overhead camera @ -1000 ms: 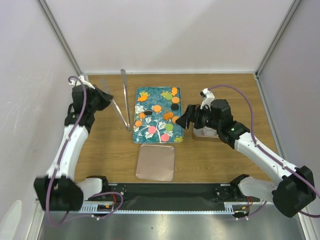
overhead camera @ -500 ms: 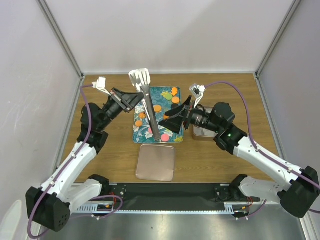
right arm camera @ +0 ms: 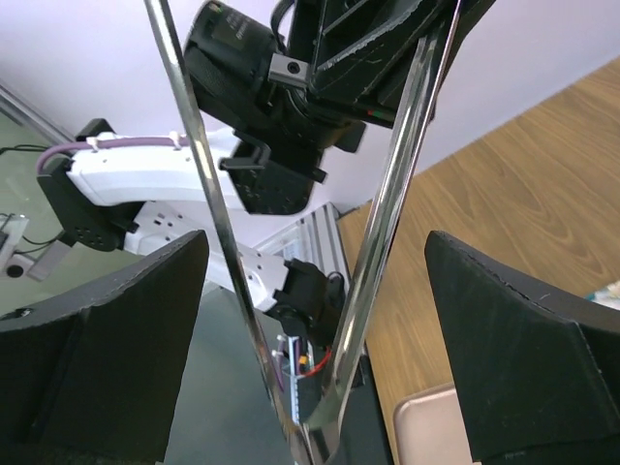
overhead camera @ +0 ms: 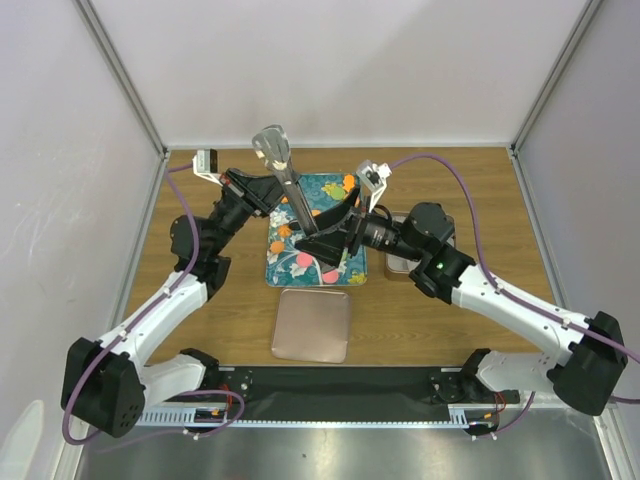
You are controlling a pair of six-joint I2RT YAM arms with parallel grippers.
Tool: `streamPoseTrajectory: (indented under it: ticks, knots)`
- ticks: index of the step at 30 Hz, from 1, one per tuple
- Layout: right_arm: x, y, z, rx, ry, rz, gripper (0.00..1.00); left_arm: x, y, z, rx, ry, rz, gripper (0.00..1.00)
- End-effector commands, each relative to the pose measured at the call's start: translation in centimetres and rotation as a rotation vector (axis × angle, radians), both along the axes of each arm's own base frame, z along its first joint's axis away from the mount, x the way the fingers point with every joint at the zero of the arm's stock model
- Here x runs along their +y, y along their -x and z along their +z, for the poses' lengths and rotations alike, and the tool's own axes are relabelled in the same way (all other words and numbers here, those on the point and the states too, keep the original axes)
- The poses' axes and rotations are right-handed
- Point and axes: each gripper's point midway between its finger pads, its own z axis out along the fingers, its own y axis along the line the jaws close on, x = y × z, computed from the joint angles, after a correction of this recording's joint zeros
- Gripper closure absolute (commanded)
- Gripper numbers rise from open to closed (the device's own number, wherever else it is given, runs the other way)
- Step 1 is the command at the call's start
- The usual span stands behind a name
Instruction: Pack the cookies
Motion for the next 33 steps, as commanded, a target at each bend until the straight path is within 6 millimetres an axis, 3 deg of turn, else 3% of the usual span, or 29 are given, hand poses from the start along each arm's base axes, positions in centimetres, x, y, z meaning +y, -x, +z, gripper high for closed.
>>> streamPoseTrajectory:
  ticks: [1,13,24,33]
  knots:
    - [0.4,0.4,4.2,-0.046,-0.11,0.017,0.0,0.6,2.4,3.6,-0.145,0.101,-0.035,0.99]
    - [0.5,0.7,6.2,-0.042,-0.202,0.006,0.01,0.7,2.2,2.8,-0.15,0.161,-0.037,1.0]
    - [1.6,0.8,5.0,-0.042,-0.173,0.007,0.04,1.3,1.8,2.7,-0.169,0.209,-0.003,1.0]
    - [1.3,0.6,4.7,-0.042,-0.169,-0.01,0.13,1.8,1.8,2.6,-0.189,0.254,0.002,1.0]
